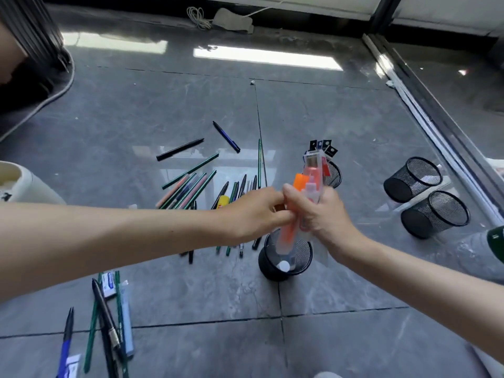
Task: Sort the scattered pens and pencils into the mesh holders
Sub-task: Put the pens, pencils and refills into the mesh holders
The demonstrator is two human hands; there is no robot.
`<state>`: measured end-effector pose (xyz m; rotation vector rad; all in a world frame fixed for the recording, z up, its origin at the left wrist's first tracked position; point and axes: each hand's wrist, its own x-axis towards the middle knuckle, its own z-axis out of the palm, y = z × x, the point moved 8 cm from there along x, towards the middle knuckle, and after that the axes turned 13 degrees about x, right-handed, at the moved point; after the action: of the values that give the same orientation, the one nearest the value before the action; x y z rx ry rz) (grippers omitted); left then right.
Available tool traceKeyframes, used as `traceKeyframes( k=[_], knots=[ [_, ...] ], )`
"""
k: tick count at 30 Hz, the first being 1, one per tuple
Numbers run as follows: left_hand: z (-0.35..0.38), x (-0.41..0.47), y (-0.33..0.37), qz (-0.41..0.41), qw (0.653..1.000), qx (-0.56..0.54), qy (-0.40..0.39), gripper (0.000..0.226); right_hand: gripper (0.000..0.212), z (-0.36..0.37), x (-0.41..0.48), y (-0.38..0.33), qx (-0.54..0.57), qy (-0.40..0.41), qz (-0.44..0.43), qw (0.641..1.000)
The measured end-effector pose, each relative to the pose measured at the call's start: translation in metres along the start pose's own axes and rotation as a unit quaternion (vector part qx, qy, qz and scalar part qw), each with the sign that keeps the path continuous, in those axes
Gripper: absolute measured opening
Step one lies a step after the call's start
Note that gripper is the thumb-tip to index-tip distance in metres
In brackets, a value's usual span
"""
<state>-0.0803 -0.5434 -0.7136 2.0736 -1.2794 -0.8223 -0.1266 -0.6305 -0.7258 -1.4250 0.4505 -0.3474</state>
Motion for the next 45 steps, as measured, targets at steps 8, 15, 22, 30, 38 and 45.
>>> traceKeyframes(
  k=[8,15,22,30,38,45],
  knots=[
    [0.023,0.003,-0.011,-0.025,0.996,-0.082,0.002,0.054,0.043,-0.004,-0.012,0.02,-0.022,-0.022,-0.024,0.999],
    [0.023,0.008,-0.009,-0.014,0.994,-0.103,0.039,0.091,0.032,0.004,-0.013,0.021,-0.007,-0.082,0.003,0.997],
    [0.029,0.016,-0.011,-0.015,0.996,-0.051,0.069,0.078,0.03,-0.01,-0.013,0.03,-0.033,-0.053,-0.002,0.998],
    [0.039,0.023,-0.003,0.01,0.994,0.032,0.103,0.05,0.03,-0.026,-0.019,0.033,-0.065,-0.018,-0.004,0.998],
    [0.044,0.018,-0.015,0.0,0.991,0.106,0.084,0.056,0.033,-0.038,-0.02,0.032,-0.127,0.072,-0.034,0.989],
    [0.019,0.015,-0.004,0.03,0.988,0.002,0.151,0.047,0.014,-0.031,-0.015,0.016,-0.212,0.053,-0.078,0.973]
  ],
)
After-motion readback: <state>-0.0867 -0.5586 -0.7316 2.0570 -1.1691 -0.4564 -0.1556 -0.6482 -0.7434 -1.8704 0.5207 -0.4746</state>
